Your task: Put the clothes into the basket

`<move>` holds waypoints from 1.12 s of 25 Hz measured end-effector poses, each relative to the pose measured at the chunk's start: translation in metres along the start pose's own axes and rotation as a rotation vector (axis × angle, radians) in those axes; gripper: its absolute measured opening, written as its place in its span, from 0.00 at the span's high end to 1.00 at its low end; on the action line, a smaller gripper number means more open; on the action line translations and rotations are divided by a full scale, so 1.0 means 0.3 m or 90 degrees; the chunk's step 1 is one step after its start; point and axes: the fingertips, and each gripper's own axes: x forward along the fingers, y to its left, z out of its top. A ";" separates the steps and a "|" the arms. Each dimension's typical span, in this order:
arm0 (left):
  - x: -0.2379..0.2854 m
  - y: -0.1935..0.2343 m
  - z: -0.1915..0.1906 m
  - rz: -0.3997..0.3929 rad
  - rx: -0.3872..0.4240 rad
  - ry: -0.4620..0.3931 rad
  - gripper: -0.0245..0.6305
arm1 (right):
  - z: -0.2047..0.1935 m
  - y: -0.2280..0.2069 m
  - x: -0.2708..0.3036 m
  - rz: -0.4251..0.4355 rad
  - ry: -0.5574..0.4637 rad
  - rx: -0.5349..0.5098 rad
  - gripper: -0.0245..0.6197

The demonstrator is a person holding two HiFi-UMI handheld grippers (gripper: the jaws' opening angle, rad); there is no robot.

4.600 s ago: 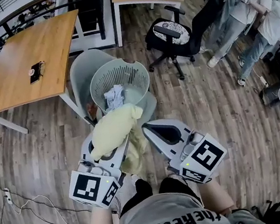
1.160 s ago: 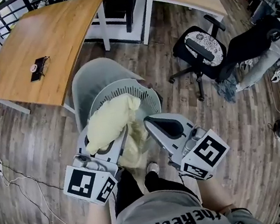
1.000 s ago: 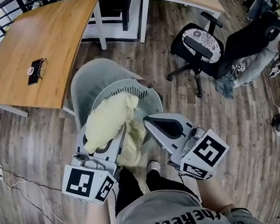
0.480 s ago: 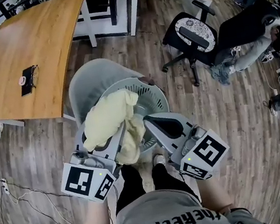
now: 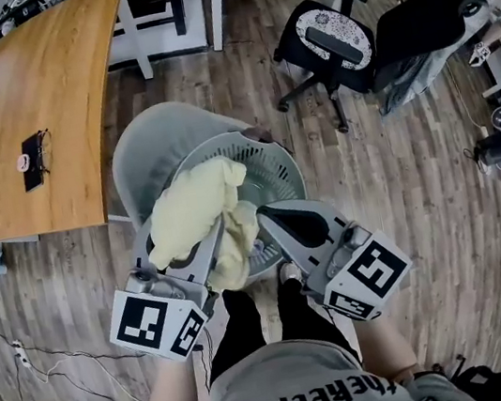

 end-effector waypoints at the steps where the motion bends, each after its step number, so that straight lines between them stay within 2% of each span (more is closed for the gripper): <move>1: 0.006 0.005 -0.008 -0.004 -0.001 0.003 0.63 | -0.007 -0.003 0.003 -0.004 0.001 0.003 0.95; 16: 0.052 0.079 -0.131 -0.038 -0.010 0.050 0.63 | -0.092 -0.041 0.041 -0.066 0.016 0.029 0.95; 28: 0.096 0.103 -0.262 -0.044 -0.025 0.091 0.63 | -0.171 -0.063 0.056 -0.086 0.024 0.056 0.95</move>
